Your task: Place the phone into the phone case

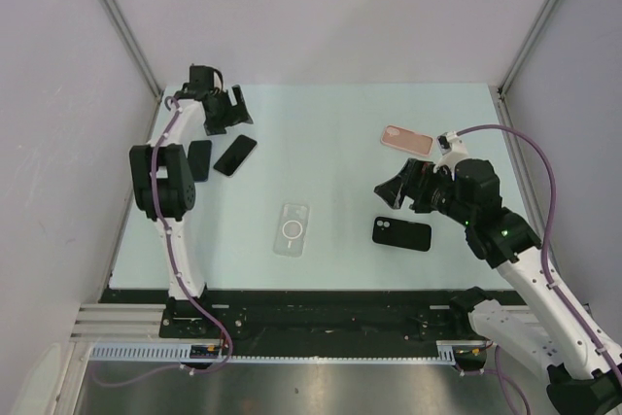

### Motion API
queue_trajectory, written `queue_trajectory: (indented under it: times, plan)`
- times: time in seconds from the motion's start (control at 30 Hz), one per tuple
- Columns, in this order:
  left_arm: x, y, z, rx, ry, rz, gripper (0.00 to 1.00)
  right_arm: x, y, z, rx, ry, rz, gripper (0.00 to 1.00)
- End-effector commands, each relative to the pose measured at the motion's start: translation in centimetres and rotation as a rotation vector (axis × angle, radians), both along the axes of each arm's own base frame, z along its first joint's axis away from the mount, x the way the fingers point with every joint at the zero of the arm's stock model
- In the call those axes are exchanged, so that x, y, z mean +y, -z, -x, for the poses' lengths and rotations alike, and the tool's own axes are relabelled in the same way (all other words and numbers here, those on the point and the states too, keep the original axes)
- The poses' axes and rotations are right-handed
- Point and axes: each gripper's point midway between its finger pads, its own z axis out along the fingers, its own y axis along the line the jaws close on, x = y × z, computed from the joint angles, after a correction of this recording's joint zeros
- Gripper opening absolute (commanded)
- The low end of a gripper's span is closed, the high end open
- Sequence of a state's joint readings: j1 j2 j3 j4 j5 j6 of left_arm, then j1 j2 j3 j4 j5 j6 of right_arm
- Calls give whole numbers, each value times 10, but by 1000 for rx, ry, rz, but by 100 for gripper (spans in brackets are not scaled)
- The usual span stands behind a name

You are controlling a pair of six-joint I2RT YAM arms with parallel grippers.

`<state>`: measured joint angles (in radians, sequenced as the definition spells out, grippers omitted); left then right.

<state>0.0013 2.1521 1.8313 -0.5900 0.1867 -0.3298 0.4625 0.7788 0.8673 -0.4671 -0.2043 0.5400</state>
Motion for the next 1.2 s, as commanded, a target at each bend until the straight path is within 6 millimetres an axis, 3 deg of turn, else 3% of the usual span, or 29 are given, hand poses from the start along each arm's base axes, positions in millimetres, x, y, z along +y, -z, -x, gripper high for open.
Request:
queue_trajectory:
  times: [0.0,0.1,0.13,0.43,0.63,1.17]
  plan:
    - [21,-15,-19,-55,64,-91,93,-2,-1,-1,-14,-7,9,100]
    - [27,2,-18,-23,108,-142,94,0,0,-2,-6,-13,7,99]
    - [30,10,-15,-10,127,-166,99,-1,0,-2,-4,-12,4,100]
    - [37,33,-6,31,146,-199,100,-4,-3,0,-9,-6,0,100]
    - [28,52,4,66,177,-151,100,-14,0,1,-3,24,16,100]
    - [23,50,31,79,203,-143,100,-17,2,0,0,27,22,100]
